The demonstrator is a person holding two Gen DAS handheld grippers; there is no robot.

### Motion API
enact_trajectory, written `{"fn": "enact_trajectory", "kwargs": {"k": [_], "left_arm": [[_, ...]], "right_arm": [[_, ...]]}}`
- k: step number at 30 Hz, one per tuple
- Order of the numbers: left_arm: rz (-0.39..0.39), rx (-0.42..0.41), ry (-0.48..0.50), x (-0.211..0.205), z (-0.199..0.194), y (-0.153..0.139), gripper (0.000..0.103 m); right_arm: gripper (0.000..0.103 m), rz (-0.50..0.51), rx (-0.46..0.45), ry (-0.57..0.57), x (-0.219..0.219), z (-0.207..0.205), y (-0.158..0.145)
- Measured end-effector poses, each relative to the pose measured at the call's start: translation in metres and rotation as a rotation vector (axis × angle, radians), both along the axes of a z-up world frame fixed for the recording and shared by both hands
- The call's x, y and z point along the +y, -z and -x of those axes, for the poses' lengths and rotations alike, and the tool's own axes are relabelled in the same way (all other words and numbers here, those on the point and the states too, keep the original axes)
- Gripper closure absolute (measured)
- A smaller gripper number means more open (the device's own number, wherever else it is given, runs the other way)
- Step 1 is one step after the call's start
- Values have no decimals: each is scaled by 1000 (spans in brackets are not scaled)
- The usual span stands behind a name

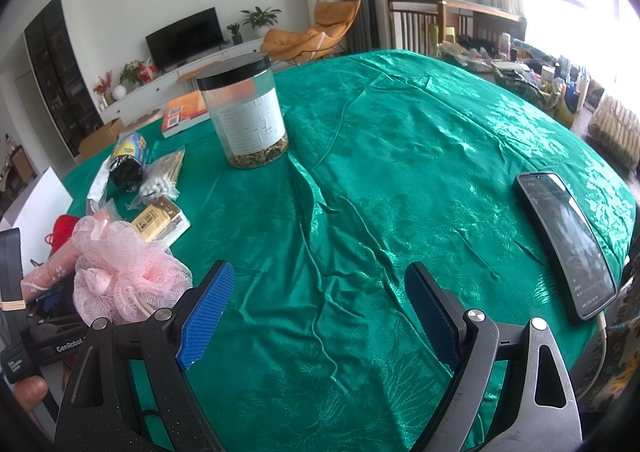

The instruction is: Organize soft objects

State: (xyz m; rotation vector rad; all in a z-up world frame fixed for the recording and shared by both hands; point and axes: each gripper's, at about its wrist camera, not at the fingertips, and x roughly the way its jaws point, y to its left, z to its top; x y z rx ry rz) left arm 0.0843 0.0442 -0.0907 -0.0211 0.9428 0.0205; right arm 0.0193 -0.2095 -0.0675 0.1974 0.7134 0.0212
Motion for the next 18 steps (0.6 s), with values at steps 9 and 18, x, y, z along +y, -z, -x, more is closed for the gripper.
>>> {"fn": "enact_trajectory", "kwargs": {"k": [9,18], "left_arm": [[0,0,0,0,0,0,0],[0,-1,-1,0,0,0,0]], "right_arm": [[14,-2,-2,0,0,0,0],[14,-4,-3,0,0,0,0]]}}
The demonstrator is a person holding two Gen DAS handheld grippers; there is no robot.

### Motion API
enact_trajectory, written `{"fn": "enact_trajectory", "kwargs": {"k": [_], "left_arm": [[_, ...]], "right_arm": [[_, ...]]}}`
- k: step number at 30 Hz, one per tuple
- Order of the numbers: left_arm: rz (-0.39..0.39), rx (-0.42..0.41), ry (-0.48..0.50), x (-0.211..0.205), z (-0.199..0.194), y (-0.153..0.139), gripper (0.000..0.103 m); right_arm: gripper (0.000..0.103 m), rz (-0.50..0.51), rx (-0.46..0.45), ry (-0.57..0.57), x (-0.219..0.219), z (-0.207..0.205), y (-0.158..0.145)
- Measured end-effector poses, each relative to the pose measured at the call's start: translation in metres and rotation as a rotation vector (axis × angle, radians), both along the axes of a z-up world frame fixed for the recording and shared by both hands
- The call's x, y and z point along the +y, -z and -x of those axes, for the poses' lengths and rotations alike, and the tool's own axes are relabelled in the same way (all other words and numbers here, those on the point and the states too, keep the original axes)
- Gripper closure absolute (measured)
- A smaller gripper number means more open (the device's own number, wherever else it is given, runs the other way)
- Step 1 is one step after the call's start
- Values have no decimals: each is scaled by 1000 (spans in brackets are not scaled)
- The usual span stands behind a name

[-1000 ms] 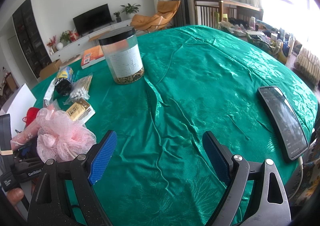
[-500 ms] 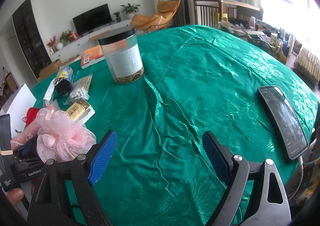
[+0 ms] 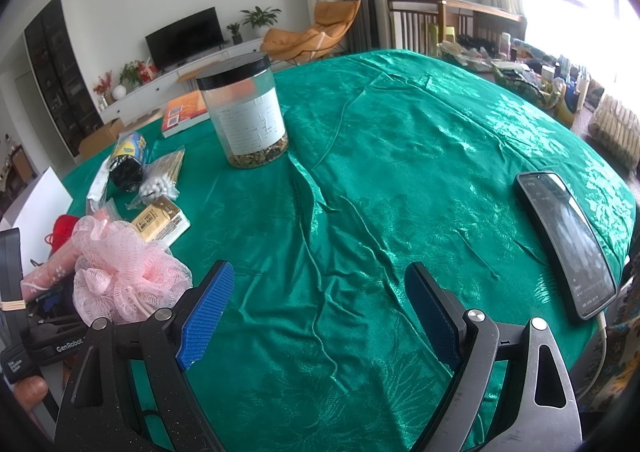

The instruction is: Organize soft objects

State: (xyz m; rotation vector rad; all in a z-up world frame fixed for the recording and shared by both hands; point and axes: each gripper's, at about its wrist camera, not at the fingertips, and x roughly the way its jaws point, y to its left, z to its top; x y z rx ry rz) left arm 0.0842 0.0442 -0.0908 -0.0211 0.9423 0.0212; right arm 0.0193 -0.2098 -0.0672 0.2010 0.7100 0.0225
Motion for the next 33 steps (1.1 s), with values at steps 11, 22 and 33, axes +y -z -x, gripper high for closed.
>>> {"fn": "enact_trajectory", "kwargs": {"k": [11,22,33], "left_arm": [[0,0,0,0,0,0,0],[0,-1,-1,0,0,0,0],[-1,-1,-1,0,0,0,0]], "right_arm": [[14,-1,-1,0,0,0,0],[14,-8,-3,0,0,0,0],[14,4,14,5,0,-1,2]]}}
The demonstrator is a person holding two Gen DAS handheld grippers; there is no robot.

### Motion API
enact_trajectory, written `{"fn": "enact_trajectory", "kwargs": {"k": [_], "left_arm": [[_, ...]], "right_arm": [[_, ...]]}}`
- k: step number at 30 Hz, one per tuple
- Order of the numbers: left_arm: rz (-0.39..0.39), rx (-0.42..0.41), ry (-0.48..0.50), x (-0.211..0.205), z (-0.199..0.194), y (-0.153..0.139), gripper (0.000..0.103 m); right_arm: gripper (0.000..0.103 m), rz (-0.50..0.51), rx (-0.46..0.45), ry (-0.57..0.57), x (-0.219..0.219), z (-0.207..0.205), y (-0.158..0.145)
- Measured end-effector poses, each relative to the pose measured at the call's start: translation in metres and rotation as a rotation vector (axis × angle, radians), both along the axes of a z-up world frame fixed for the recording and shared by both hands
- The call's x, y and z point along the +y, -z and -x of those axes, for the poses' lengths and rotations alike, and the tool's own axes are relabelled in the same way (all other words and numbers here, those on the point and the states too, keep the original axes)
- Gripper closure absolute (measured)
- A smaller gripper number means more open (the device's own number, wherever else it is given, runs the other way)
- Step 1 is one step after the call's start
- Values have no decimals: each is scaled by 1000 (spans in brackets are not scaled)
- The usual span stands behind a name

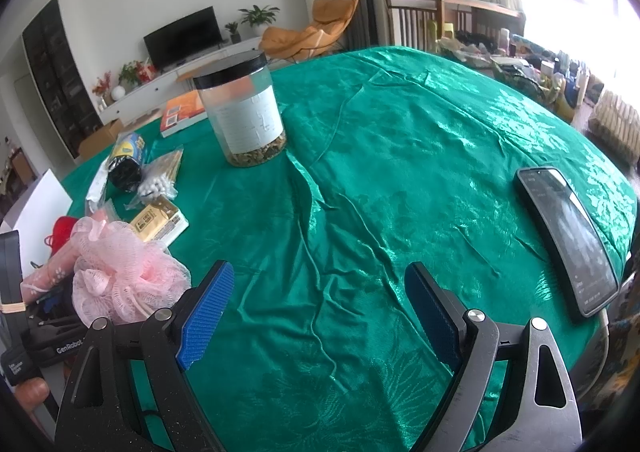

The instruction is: Organize soft objects

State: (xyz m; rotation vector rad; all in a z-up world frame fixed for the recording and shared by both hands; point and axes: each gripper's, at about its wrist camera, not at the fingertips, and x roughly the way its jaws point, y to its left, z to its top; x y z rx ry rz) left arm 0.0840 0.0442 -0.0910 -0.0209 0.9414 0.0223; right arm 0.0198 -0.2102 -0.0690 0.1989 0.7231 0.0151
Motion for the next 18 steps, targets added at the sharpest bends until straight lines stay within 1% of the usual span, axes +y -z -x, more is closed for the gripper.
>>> {"fn": "enact_trajectory", "kwargs": {"k": [10,13,14,16,17,18], "left_arm": [[0,0,0,0,0,0,0],[-1,0,0,1,0,0,0],[-2,3,3,1,0,0,0],[-11,39,27,3,6,-3,0],[-6,43,20,7,8,-8,0],[21,19,16,12,14,-15,0]], "right_arm": [[14,-4,0,1,0,0,0],[14,8,18,4,-2,0,1],[14,5,22,6,-2,0,2],[14,-6,25,9,-3,-1,2],[14,-13,24,12,-5,0,2],[14,-21,22,16,-6,0,2]]}}
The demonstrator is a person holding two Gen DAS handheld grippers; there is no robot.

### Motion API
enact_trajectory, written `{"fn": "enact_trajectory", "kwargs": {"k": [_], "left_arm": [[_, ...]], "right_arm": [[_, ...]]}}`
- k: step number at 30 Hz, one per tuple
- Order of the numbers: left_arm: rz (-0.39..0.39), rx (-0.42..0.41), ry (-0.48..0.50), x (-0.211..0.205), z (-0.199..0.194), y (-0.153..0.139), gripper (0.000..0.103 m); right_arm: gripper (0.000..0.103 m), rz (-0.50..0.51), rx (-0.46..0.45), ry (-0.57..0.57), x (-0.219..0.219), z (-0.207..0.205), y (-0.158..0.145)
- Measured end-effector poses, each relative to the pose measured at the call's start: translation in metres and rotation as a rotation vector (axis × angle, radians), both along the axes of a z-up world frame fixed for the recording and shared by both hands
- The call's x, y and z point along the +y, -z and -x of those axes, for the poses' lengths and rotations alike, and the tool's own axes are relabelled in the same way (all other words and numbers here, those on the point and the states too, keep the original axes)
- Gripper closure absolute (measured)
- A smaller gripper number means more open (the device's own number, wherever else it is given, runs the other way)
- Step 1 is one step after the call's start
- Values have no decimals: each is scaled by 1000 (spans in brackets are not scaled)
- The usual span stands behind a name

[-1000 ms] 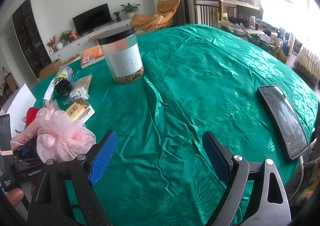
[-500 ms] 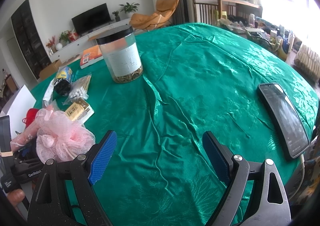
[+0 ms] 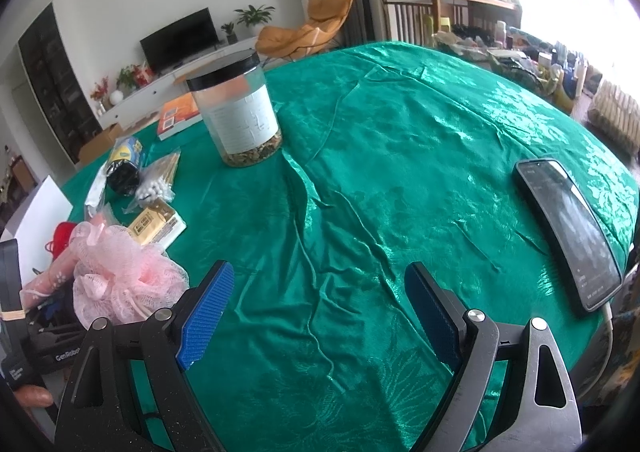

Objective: Organize soft objects
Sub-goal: 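Grasp the pink mask bundle with the left tool while the right tool grasps the pink bath puff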

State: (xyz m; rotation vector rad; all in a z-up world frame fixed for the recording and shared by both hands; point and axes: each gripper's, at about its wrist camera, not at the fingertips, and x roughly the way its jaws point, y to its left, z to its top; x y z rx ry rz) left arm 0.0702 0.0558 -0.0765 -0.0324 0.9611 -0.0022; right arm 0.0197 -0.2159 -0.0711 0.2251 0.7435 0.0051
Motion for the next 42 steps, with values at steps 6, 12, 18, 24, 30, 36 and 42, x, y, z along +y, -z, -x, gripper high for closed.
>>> {"fn": "enact_trajectory", "kwargs": {"k": [6,12,18,24,30,36,42], "left_arm": [[164,-68,55,45,39,-35,0],[148,-57,69,61,59,-39,0],[82,-91,118,51,65,-50,0],[24,-121,133,50,54,-73,0],[-43,-24,210,34,15,-57,0],[41,103,203,29,-9,-31,39],[172,71,173,55,23,-52,70]], "right_arm": [[14,-54,-2,18,-8,0,0],[14,-42,-76,-90,7,5,-9],[14,-69,-117,-442,73,8,-17],[16,51,-28,-515,141,-13,4],[76,-132,-16,-289,65,-1,7],[76,-338,-46,-114,5,15,9],[76,-297,-70,-151,16,13,1]]}}
